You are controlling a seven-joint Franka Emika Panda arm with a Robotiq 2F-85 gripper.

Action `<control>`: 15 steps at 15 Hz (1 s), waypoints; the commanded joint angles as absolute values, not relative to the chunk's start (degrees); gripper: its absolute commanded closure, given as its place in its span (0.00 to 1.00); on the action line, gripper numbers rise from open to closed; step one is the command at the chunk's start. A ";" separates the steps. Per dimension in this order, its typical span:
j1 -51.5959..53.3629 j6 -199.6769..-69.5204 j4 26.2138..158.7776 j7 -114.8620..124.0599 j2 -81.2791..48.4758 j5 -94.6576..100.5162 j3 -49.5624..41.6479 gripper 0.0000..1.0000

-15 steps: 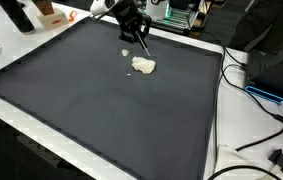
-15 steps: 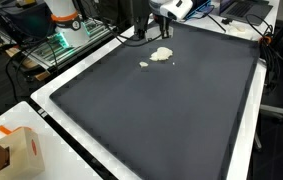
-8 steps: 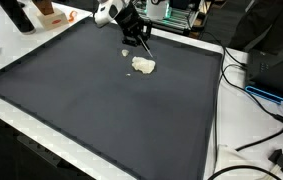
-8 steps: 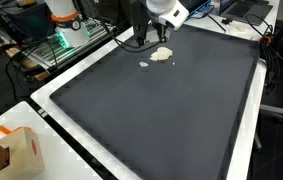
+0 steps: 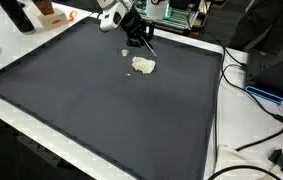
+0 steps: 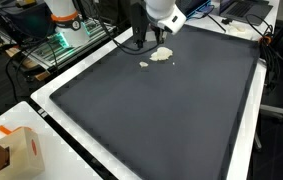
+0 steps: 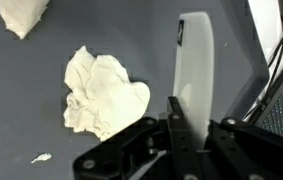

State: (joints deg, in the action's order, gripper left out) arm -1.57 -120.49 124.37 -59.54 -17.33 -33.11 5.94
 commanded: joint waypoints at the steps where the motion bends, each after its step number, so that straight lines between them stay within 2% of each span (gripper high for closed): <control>1: -2.42 -118.29 124.02 -59.37 -17.57 -32.41 6.01 0.99; 15: -0.39 -119.05 126.93 -55.34 -12.74 -29.23 6.42 0.99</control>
